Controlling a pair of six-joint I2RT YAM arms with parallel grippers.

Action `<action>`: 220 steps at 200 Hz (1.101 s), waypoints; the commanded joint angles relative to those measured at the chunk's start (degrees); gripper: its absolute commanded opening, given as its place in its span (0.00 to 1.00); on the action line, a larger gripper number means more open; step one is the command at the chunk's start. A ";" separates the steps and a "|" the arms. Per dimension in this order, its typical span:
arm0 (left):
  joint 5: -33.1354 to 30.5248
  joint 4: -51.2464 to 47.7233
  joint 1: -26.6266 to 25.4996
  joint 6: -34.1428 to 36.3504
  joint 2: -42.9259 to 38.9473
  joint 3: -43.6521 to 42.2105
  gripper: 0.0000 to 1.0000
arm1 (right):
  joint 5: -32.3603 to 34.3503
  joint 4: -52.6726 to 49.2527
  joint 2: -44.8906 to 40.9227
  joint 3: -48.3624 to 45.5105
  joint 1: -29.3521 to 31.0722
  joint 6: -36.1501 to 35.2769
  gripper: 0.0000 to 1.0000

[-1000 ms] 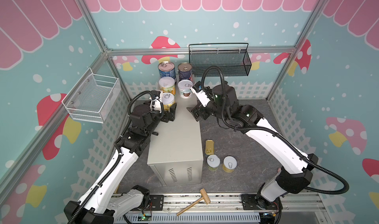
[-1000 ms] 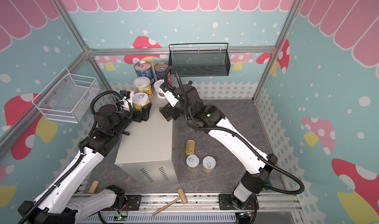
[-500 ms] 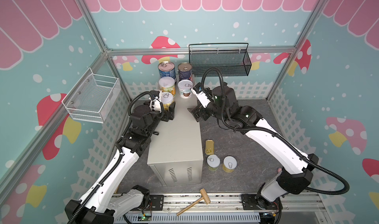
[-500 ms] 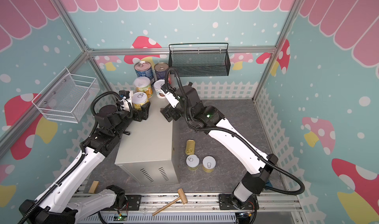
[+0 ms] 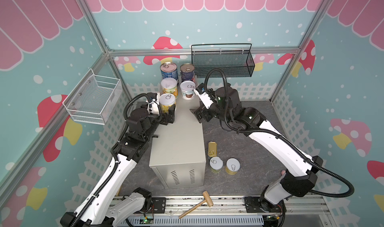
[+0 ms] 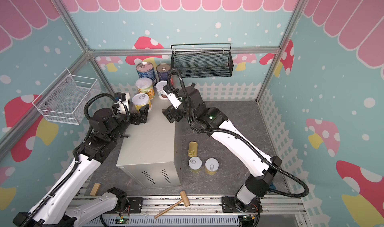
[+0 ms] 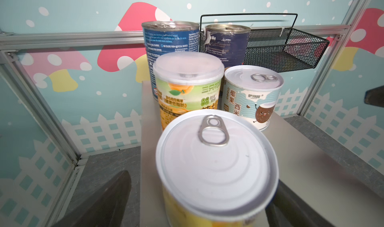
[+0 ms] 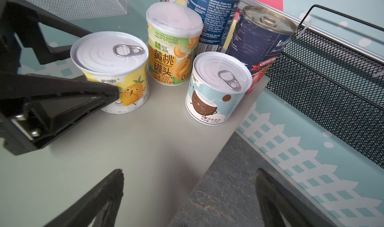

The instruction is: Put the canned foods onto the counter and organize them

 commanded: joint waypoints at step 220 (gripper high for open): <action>18.94 -7.60 20.56 -8.11 2.58 6.05 0.99 | -3.13 -0.32 0.42 3.18 -0.17 1.88 0.99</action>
